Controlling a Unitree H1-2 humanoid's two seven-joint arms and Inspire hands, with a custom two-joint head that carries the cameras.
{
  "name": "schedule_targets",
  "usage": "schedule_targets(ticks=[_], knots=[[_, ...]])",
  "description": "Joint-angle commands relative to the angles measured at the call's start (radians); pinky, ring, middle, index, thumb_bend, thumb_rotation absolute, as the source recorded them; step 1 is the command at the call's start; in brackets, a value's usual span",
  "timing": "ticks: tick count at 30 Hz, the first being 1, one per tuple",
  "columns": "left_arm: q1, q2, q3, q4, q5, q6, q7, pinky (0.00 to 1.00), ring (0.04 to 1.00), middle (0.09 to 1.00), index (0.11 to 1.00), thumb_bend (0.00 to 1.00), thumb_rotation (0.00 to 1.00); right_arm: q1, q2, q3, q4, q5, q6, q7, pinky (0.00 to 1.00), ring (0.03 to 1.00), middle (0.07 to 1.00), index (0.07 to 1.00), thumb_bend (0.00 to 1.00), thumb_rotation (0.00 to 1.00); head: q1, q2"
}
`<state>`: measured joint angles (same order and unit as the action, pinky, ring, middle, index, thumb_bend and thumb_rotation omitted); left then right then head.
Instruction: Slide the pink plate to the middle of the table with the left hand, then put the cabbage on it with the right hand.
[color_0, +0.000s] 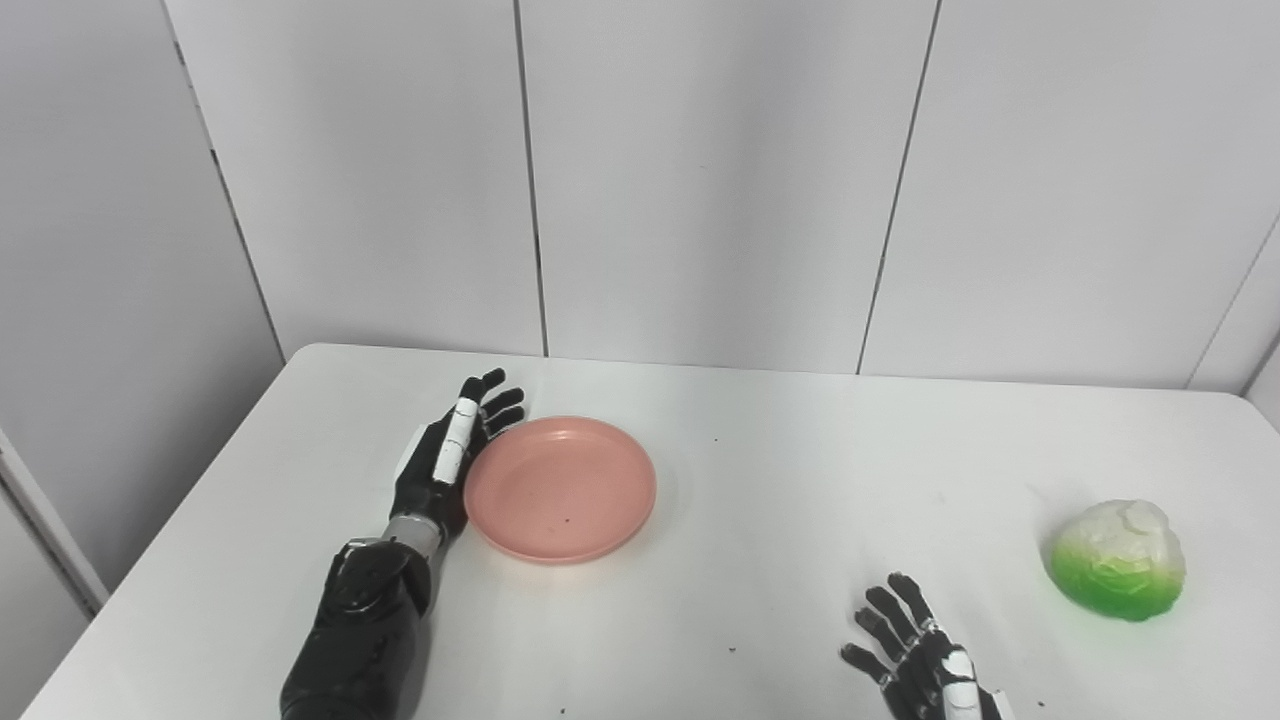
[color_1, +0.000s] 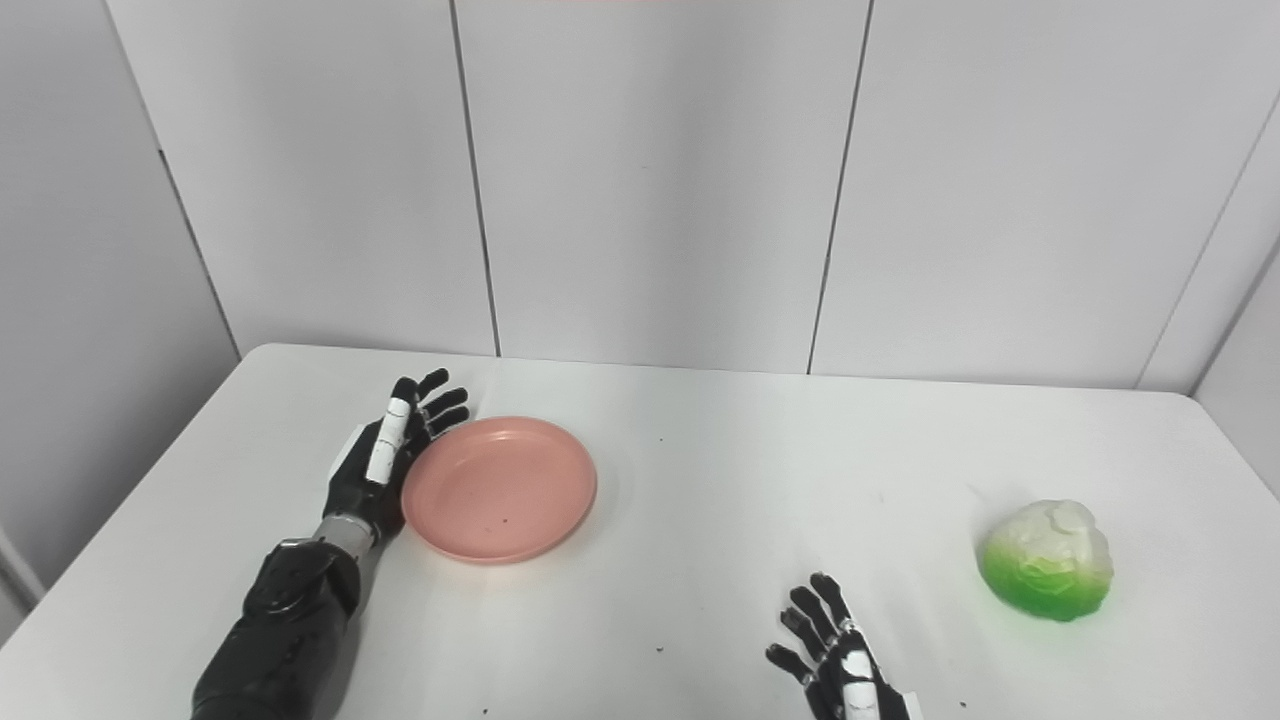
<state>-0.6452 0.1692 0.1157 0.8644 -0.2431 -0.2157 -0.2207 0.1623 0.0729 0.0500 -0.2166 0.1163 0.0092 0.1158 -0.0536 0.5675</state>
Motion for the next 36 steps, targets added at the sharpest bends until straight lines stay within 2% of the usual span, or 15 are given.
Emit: schedule_targets(ticks=[1,10,19,26,36], knots=[[-0.028,-0.015,-0.013,-0.003,0.012,0.014,-0.015,0.82,0.850,0.840,0.854,0.92,0.87,0.130,-0.002,0.016,-0.016,-0.004,0.021,-0.006,0.81,0.898,0.905,0.925,0.86,1.00,0.001,0.001],[-0.041,-0.043,-0.030,0.014,0.005,0.016,-0.050,0.83,0.851,0.843,0.855,0.95,0.87,0.132,0.026,0.049,-0.015,-0.037,0.015,-0.047,0.80,0.880,0.890,0.908,0.84,1.00,-0.076,0.024],[-0.031,-0.075,-0.032,-0.025,0.000,0.044,-0.062,0.87,0.863,0.855,0.874,0.91,0.89,0.127,0.045,0.103,-0.013,-0.092,-0.003,-0.105,0.80,0.872,0.888,0.910,0.82,1.00,-0.135,0.033],[-0.021,-0.109,-0.029,-0.045,-0.004,0.048,-0.057,0.81,0.869,0.859,0.874,0.93,0.90,0.120,0.050,0.144,-0.016,-0.105,0.001,-0.132,0.81,0.887,0.907,0.935,0.81,1.00,-0.190,0.038],[-0.017,-0.143,-0.016,-0.067,-0.015,0.061,-0.051,0.88,0.892,0.866,0.883,0.96,0.90,0.101,0.065,0.186,-0.003,-0.125,0.010,-0.166,0.83,0.899,0.920,0.940,0.85,1.00,-0.263,0.039]])
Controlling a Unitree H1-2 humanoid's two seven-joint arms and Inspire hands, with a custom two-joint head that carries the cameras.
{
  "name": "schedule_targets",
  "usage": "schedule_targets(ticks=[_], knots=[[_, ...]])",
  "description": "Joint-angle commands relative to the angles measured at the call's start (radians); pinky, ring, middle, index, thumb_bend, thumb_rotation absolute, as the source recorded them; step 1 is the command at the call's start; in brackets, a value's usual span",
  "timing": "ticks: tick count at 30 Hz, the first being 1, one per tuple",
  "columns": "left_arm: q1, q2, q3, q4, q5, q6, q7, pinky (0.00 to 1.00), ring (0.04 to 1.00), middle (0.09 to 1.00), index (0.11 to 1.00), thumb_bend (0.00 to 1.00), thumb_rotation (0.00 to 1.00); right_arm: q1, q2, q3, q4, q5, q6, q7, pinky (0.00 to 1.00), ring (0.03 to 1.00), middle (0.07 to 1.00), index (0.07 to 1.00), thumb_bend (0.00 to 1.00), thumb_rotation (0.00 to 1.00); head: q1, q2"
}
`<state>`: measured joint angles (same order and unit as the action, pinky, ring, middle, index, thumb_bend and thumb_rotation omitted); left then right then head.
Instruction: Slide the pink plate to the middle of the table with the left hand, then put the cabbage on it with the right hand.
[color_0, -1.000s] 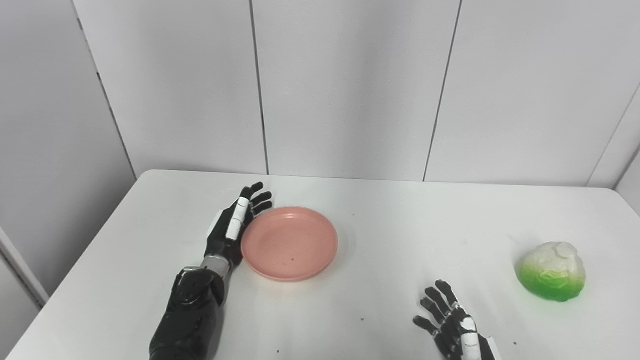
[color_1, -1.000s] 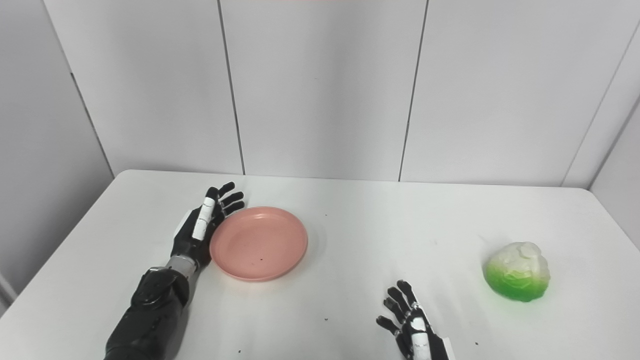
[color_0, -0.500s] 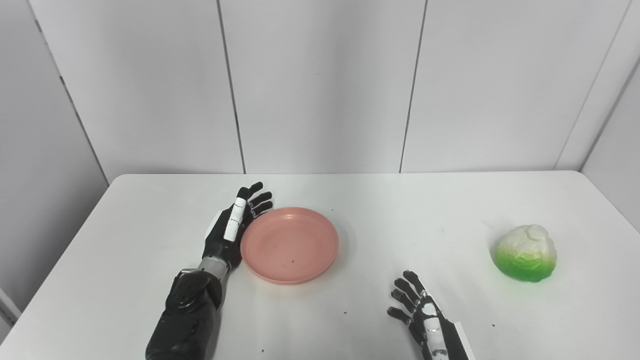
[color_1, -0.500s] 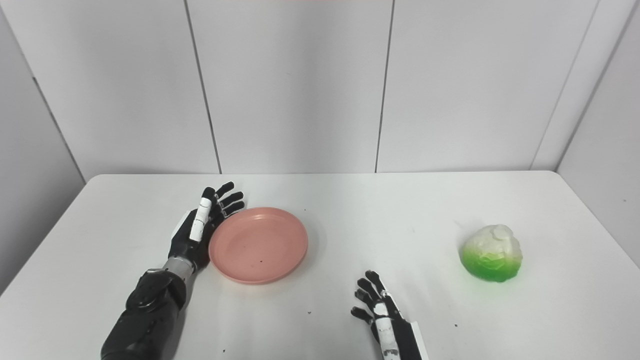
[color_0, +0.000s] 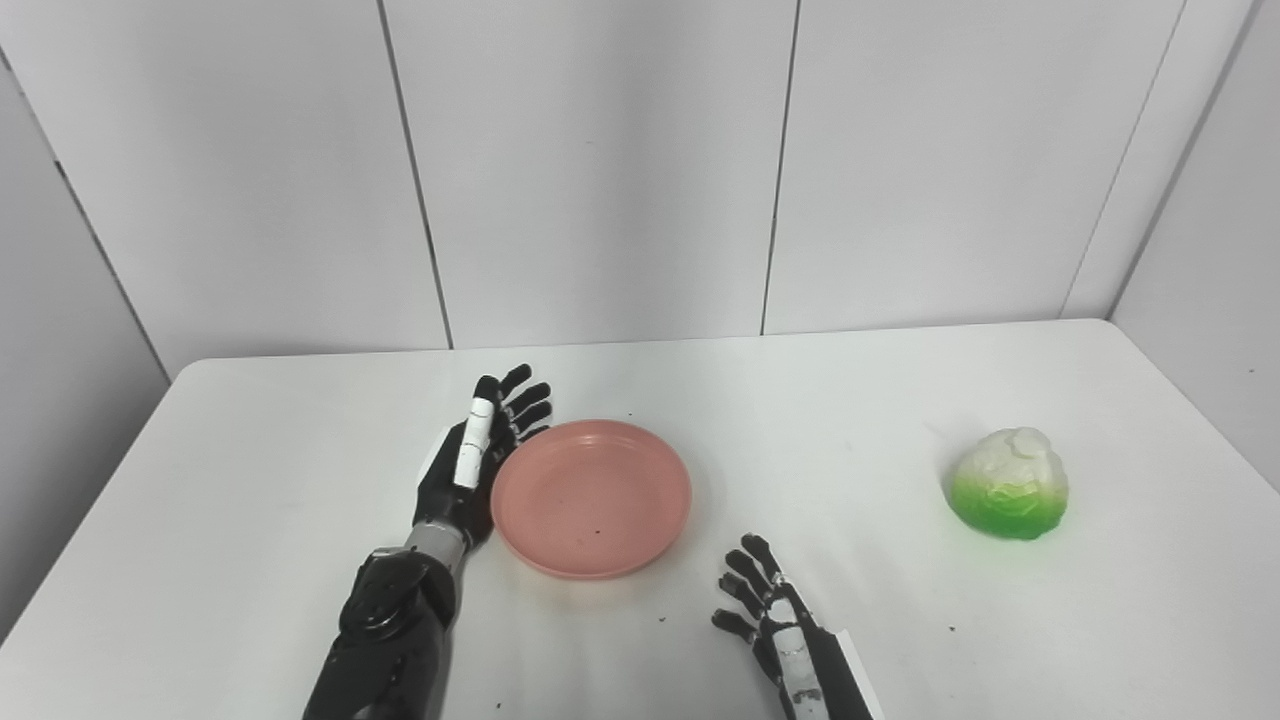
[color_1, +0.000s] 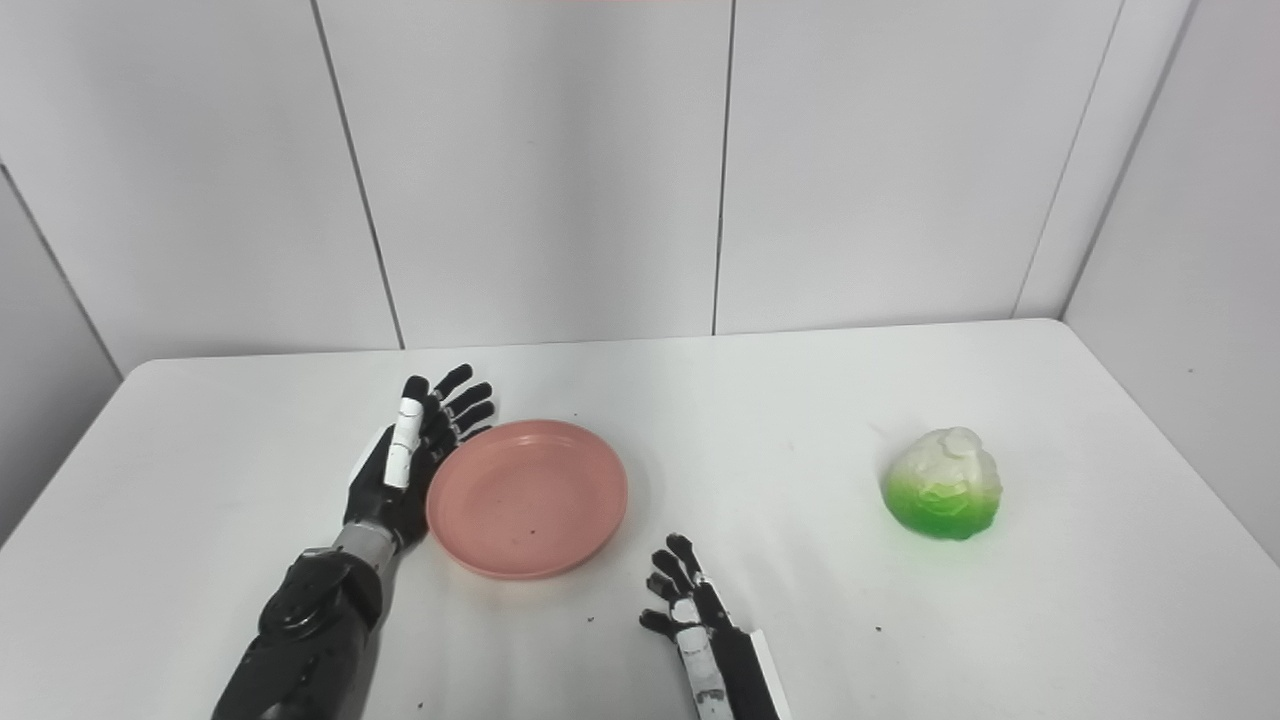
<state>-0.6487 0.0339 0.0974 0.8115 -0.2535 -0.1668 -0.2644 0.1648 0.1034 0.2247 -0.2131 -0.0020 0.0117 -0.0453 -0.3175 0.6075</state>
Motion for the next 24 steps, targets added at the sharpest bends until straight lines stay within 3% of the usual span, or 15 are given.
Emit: schedule_targets(ticks=[1,19,24], knots=[[-0.013,-0.009,0.001,-0.015,-0.006,0.011,-0.008,0.89,0.891,0.866,0.882,0.96,0.90,0.097,0.035,0.014,-0.005,-0.008,0.008,-0.008,0.83,0.900,0.921,0.941,0.85,1.00,-0.004,-0.001],[0.000,-0.036,-0.009,-0.055,-0.015,0.049,-0.027,0.90,0.884,0.866,0.878,0.93,0.89,0.078,0.053,0.046,0.017,-0.053,0.008,-0.070,0.85,0.910,0.954,0.952,0.86,1.00,-0.050,0.001],[-0.007,-0.030,-0.003,-0.032,-0.018,0.038,-0.038,0.92,0.880,0.857,0.876,0.92,0.89,0.073,0.047,0.053,0.029,-0.069,-0.029,-0.082,0.86,0.918,0.960,0.968,0.84,1.00,-0.060,-0.002]])
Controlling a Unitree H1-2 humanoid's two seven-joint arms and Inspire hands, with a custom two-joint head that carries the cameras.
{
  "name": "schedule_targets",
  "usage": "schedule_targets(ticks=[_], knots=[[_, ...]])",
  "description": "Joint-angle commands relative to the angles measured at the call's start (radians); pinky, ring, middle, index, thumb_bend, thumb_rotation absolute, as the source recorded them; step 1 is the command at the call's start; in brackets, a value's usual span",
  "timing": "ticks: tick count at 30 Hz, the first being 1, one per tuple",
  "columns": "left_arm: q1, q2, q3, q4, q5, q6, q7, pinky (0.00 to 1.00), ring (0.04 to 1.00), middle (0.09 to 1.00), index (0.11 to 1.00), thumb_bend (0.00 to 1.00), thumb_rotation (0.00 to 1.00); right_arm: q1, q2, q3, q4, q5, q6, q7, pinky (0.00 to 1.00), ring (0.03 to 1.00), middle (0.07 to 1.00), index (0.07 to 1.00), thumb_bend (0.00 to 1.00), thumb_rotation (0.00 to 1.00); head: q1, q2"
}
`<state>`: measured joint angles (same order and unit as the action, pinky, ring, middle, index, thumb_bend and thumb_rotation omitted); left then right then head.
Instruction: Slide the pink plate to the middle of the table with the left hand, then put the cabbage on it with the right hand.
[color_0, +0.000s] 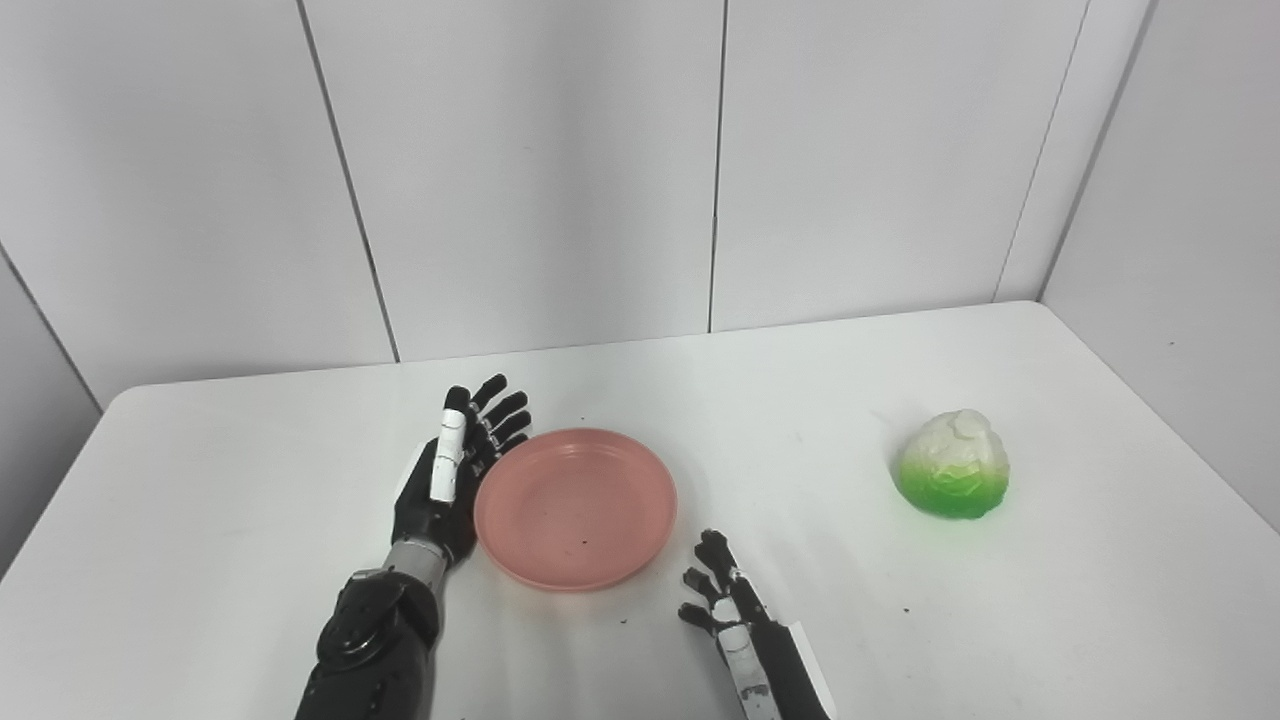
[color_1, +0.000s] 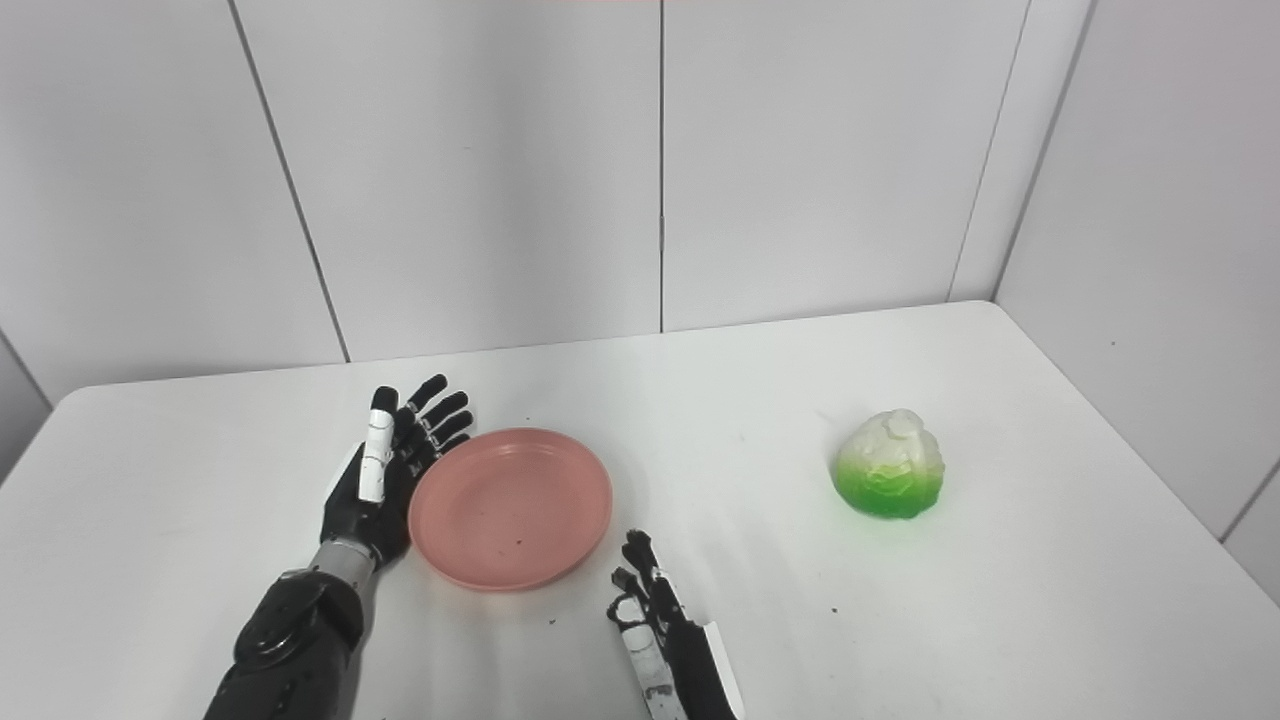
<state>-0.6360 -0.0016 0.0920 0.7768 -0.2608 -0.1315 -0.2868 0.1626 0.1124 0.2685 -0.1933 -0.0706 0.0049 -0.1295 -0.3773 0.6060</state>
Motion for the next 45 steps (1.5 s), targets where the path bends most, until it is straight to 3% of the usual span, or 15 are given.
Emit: schedule_targets(ticks=[1,5,8,13,20,23,24,25,27,31,40,44,45], knots=[[-0.021,0.007,0.004,0.009,-0.012,0.001,-0.019,0.92,0.880,0.857,0.878,0.92,0.90,0.074,0.035,0.012,0.016,-0.006,-0.045,0.000,0.86,0.920,0.961,0.971,0.84,1.00,0.000,0.000],[-0.025,0.015,0.007,0.030,-0.011,-0.010,-0.031,0.92,0.885,0.864,0.883,0.93,0.90,0.064,0.009,0.026,0.047,-0.129,-0.181,-0.042,0.84,0.920,0.955,0.987,0.83,1.00,-0.008,-0.004],[-0.025,0.023,0.005,0.039,-0.011,-0.013,-0.041,0.92,0.893,0.880,0.901,0.92,0.91,0.062,0.003,0.025,0.031,-0.220,-0.221,-0.077,0.87,0.937,0.984,0.992,0.85,1.00,-0.011,-0.003],[-0.032,0.031,0.010,0.076,-0.014,-0.025,-0.051,0.89,0.876,0.866,0.896,0.93,0.89,0.058,0.007,0.005,-0.083,-0.300,-0.177,-0.089,0.86,0.924,0.970,0.981,0.91,0.94,-0.025,-0.006],[-0.042,0.025,0.009,0.105,-0.015,-0.040,-0.052,0.88,0.878,0.870,0.897,0.93,0.89,0.043,-0.036,-0.037,-0.219,-0.294,-0.156,-0.043,0.77,0.912,0.961,0.983,0.99,0.80,-0.029,-0.010],[-0.046,0.021,0.007,0.110,-0.013,-0.040,-0.047,0.89,0.879,0.875,0.901,0.93,0.89,0.030,-0.061,-0.072,-0.286,-0.309,-0.107,0.004,0.75,0.905,0.959,0.997,1.00,0.71,-0.027,-0.012],[-0.048,0.020,0.006,0.113,-0.012,-0.041,-0.047,0.89,0.878,0.876,0.901,0.93,0.89,0.015,-0.082,-0.091,-0.328,-0.310,-0.060,0.040,0.74,0.904,0.960,0.999,1.00,0.69,-0.025,-0.013],[-0.049,0.019,0.006,0.115,-0.011,-0.042,-0.047,0.89,0.876,0.878,0.904,0.93,0.89,0.004,-0.095,-0.106,-0.357,-0.311,-0.027,0.067,0.76,0.912,0.970,1.000,1.00,0.61,-0.025,-0.013],[-0.051,0.017,0.004,0.120,-0.009,-0.045,-0.046,0.89,0.874,0.880,0.906,0.94,0.89,-0.035,-0.148,-0.154,-0.431,-0.315,0.066,0.146,0.78,0.920,0.977,1.000,1.00,0.51,-0.022,-0.014],[-0.052,0.016,0.001,0.122,-0.006,-0.048,-0.040,0.89,0.867,0.874,0.904,0.95,0.90,-0.117,-0.256,-0.234,-0.510,-0.323,0.177,0.250,0.78,0.910,0.982,0.999,1.00,0.43,-0.016,-0.015],[-0.056,0.026,0.000,0.126,-0.008,-0.050,-0.049,0.90,0.881,0.880,0.914,0.95,0.90,-0.370,-0.546,-0.288,-0.529,-0.339,0.427,0.487,0.79,0.914,0.976,0.975,1.00,0.30,-0.015,-0.013],[-0.058,0.026,-0.001,0.127,-0.009,-0.046,-0.050,0.91,0.877,0.876,0.911,0.94,0.91,-0.479,-0.635,-0.285,-0.466,-0.387,0.463,0.581,0.76,0.903,0.957,0.950,1.00,0.29,-0.015,-0.013],[-0.059,0.026,-0.001,0.126,-0.010,-0.045,-0.050,0.91,0.873,0.875,0.913,0.94,0.91,-0.502,-0.655,-0.283,-0.449,-0.404,0.464,0.605,0.71,0.863,0.938,0.937,1.00,0.28,-0.015,-0.013]])
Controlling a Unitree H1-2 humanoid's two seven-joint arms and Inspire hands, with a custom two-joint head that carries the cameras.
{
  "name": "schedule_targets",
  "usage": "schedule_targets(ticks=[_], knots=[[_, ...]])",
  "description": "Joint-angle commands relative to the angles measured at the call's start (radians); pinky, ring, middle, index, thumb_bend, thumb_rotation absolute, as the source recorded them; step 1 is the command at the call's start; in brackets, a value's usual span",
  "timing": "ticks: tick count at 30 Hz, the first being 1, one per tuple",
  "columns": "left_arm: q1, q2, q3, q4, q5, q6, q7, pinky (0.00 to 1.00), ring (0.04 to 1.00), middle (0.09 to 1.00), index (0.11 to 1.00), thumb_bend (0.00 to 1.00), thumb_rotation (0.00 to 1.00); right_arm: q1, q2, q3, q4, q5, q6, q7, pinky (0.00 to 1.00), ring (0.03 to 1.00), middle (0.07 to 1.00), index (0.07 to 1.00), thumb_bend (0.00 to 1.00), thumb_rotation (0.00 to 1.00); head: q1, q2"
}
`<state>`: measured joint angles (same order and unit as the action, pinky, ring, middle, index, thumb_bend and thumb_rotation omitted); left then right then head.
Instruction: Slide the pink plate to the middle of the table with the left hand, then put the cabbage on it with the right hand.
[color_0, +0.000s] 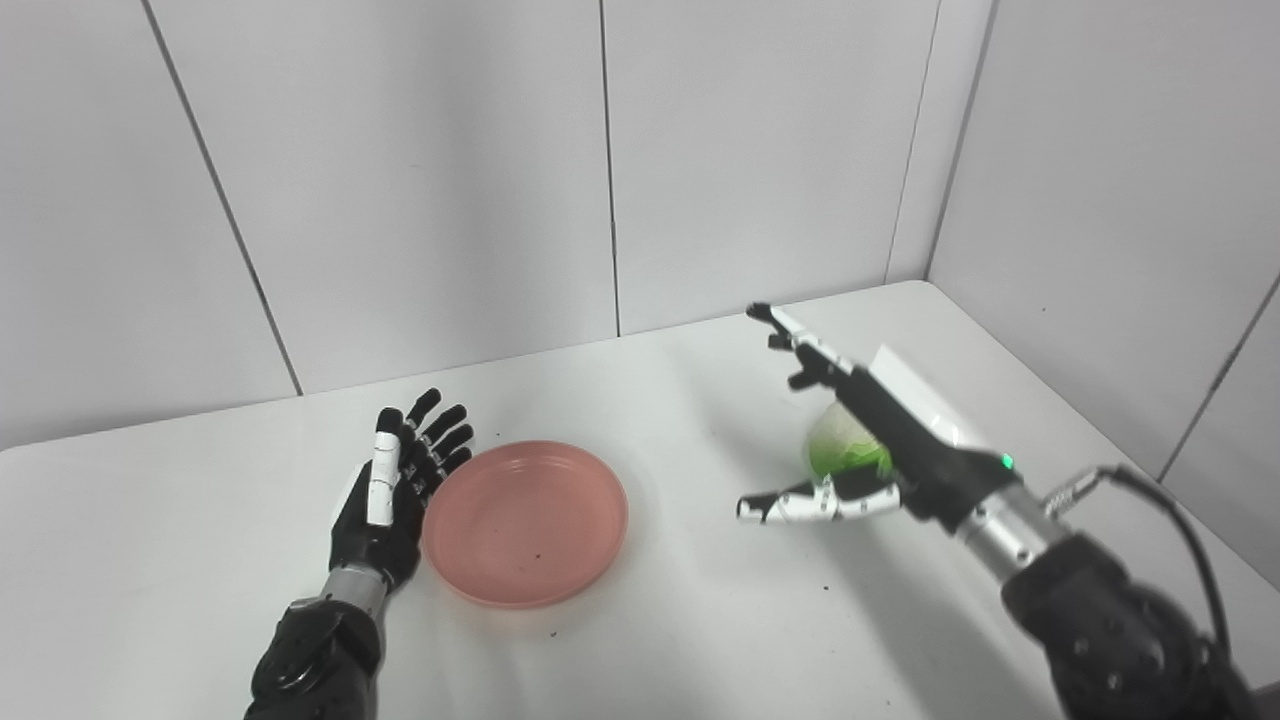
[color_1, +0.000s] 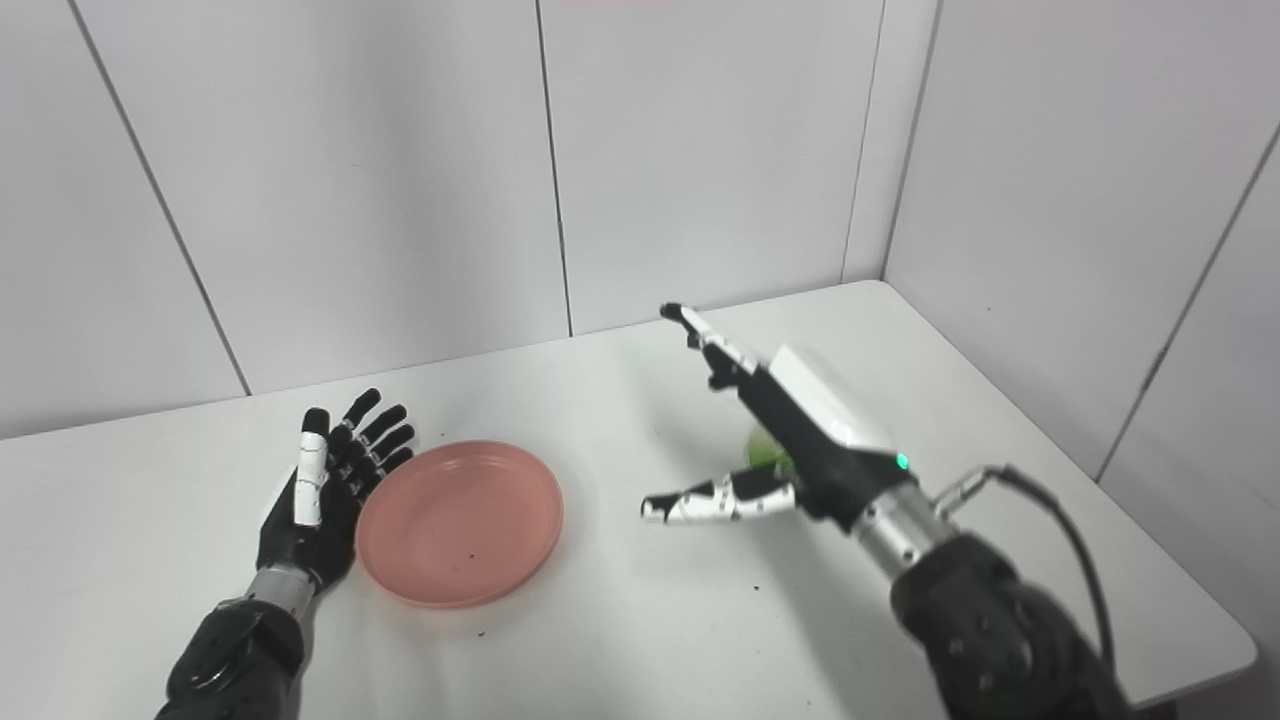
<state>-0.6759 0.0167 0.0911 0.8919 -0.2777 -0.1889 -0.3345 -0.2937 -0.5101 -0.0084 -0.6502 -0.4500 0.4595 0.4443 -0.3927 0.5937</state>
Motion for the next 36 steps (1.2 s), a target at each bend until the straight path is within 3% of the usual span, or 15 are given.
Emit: schedule_targets(ticks=[1,4,8,15,19,26,36], knots=[[-0.019,0.007,-0.001,0.012,0.009,0.011,-0.001,0.91,0.872,0.875,0.913,0.94,0.91,-0.075,-0.067,0.001,0.029,-0.050,0.010,0.065,0.69,0.849,0.932,0.933,1.00,0.28,0.000,-0.001],[-0.018,0.005,-0.003,0.008,0.010,0.014,0.000,0.90,0.876,0.875,0.915,0.94,0.91,-0.132,-0.123,0.012,0.077,-0.092,0.010,0.139,0.62,0.818,0.914,0.927,1.00,0.26,0.000,-0.001],[-0.016,0.003,-0.004,0.004,0.010,0.017,0.004,0.90,0.874,0.871,0.916,0.94,0.90,-0.217,-0.200,0.047,0.160,-0.134,0.009,0.232,0.70,0.906,0.946,0.917,1.00,0.23,0.000,-0.001],[-0.011,0.003,-0.007,0.001,0.014,0.012,0.004,0.89,0.870,0.875,0.919,0.93,0.91,-0.304,-0.272,0.123,0.268,-0.189,-0.026,0.256,0.64,0.887,0.940,0.899,1.00,0.23,0.007,0.000],[-0.010,0.002,-0.007,-0.001,0.013,0.014,0.005,0.89,0.870,0.872,0.915,0.92,0.91,-0.342,-0.292,0.166,0.311,-0.229,-0.024,0.279,0.61,0.882,0.939,0.897,1.00,0.21,0.009,0.000],[-0.004,-0.002,-0.007,-0.006,0.015,0.014,0.015,0.87,0.860,0.861,0.897,0.94,0.90,-0.401,-0.285,0.204,0.457,-0.253,-0.109,0.243,0.60,0.854,0.918,0.875,1.00,0.18,0.010,0.002],[-0.004,-0.006,-0.007,0.002,0.016,0.011,0.019,0.84,0.856,0.850,0.882,0.95,0.88,-0.503,-0.286,0.306,0.590,-0.324,-0.057,0.384,0.66,0.887,0.953,0.882,1.00,0.19,0.016,0.004]])
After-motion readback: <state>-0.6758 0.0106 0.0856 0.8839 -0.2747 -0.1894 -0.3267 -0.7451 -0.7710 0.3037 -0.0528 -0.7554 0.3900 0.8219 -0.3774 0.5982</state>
